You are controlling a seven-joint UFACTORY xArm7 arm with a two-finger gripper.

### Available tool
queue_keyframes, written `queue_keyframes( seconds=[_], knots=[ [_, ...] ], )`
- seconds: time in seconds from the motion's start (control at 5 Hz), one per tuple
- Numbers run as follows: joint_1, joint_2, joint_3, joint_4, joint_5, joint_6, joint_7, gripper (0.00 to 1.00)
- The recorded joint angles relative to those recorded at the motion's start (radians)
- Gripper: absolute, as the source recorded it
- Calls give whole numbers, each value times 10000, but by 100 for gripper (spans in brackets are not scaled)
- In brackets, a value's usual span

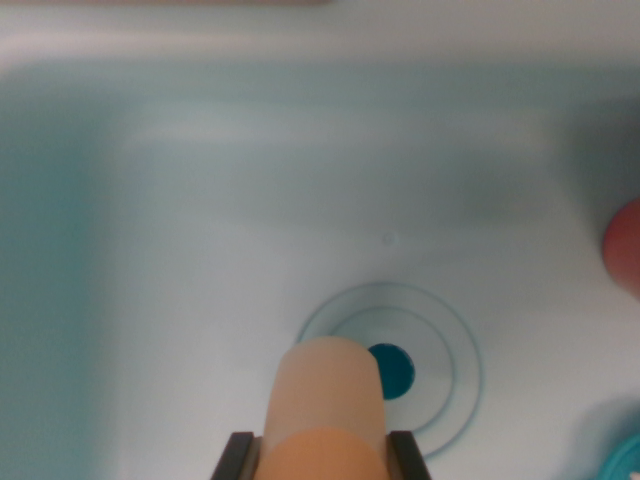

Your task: Pick detergent from the sink

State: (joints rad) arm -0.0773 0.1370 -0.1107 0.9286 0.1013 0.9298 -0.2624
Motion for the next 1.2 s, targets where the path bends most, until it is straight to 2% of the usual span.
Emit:
queue_keyframes(
  seconds=[0.2,0.4,0.6,0.8,1.0,1.2],
  knots=[
    [1,-69,-2,167,-16,235,22,100],
    [1,-69,-2,167,-16,235,22,100],
    [2,-155,-4,374,-35,527,50,100],
    [2,-155,-4,374,-35,527,50,100],
    [3,-255,-6,613,-57,863,82,100],
    [3,-255,-6,613,-57,863,82,100]
  ],
)
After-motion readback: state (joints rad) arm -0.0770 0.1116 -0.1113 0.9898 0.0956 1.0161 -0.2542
